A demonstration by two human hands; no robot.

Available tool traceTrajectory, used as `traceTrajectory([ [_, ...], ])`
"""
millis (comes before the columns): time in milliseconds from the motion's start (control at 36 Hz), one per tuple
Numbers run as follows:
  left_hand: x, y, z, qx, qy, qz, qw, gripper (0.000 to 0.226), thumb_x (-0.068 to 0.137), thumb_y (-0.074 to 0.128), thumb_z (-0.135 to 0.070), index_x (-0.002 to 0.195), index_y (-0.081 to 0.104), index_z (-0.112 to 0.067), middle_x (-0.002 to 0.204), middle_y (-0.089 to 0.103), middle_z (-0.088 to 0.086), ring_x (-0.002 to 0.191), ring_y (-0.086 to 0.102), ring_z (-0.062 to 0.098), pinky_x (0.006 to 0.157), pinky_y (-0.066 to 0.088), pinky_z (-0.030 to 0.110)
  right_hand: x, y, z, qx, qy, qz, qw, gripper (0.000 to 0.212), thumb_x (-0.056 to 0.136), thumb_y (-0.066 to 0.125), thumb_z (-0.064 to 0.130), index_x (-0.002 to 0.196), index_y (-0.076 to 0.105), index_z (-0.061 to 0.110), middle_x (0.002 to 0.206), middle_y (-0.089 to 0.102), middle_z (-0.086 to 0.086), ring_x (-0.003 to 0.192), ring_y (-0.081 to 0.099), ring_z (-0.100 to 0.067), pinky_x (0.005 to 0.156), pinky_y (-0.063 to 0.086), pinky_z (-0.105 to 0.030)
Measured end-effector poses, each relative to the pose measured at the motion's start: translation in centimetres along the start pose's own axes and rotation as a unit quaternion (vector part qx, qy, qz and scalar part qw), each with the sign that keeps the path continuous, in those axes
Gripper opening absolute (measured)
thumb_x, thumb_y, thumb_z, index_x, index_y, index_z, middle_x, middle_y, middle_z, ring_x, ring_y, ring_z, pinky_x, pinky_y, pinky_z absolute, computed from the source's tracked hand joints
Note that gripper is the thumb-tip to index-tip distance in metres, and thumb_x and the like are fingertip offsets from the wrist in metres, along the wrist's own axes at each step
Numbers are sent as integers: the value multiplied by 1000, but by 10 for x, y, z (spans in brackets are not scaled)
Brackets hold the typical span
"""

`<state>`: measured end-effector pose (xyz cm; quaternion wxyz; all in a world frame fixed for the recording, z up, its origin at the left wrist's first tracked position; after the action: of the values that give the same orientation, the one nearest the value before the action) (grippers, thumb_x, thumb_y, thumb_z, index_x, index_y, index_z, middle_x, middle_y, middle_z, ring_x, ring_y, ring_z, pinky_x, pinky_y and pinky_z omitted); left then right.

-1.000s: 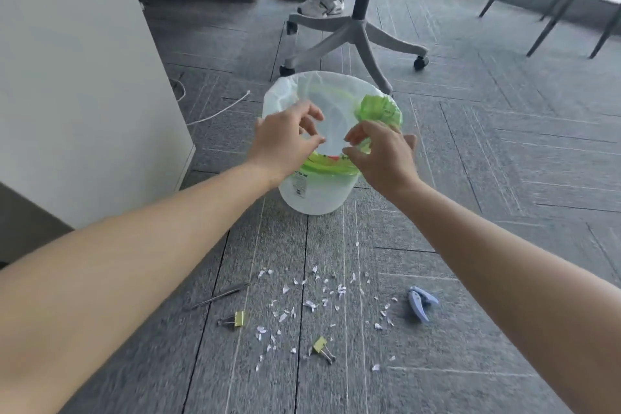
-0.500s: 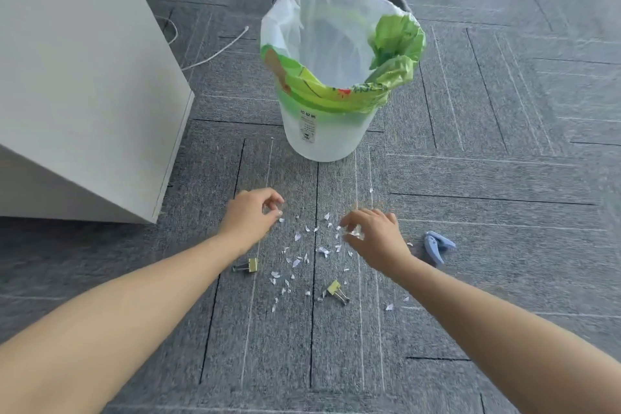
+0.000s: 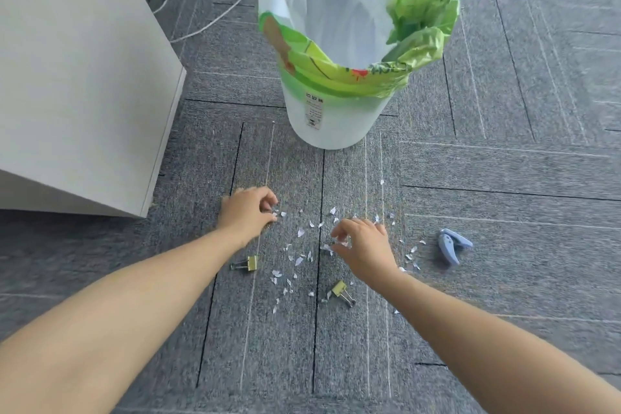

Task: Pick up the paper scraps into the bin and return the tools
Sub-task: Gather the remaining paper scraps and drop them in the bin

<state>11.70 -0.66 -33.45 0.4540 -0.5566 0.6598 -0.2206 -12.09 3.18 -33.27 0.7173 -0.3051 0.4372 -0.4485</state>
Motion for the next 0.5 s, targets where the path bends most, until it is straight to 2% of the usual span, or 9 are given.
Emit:
traceTrajectory([
  [83, 4, -1, 0, 41, 16, -8, 999, 26, 76, 77, -36, 97, 63, -35, 92, 61, -19, 94, 50, 9, 86, 28, 32, 2, 3, 2, 7, 3, 10, 1000, 20, 87, 66, 38, 106, 60, 34, 104, 59, 20, 103, 51, -3, 102, 24, -31],
  [222, 7, 0, 6, 72, 34, -6, 997, 24, 74, 76, -44, 95, 65, -38, 102, 61, -16, 101, 48, 14, 91, 28, 35, 0, 3, 0, 11, -13, -1, 1000, 19, 86, 67, 38, 104, 61, 34, 103, 60, 20, 102, 50, -3, 92, 18, -24],
  [306, 8, 0, 8, 76, 50, -13, 996, 24, 74, 75, -47, 94, 66, -39, 101, 61, -16, 100, 46, 12, 87, 26, 34, 0, 4, 0, 16, -16, 2, 1000, 18, 85, 66, 40, 100, 60, 34, 100, 60, 21, 100, 50, -2, 93, 17, -23],
  [500, 10, 0, 9, 93, 70, -22, 993, 20, 75, 73, -48, 92, 68, -38, 102, 62, -17, 101, 45, 12, 88, 25, 34, 1, 10, 2, -3, -17, 1, 1000, 22, 84, 66, 44, 101, 60, 33, 99, 59, 21, 98, 50, -4, 97, 28, -28],
])
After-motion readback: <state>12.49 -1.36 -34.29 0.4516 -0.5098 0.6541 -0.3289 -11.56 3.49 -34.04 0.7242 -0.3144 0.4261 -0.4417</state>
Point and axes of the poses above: each hand's wrist, its own x-axis towards the middle knuckle, its own y-axis out of the palm, z = x × y, the point moved 2 cm from there along x, towards the middle knuckle
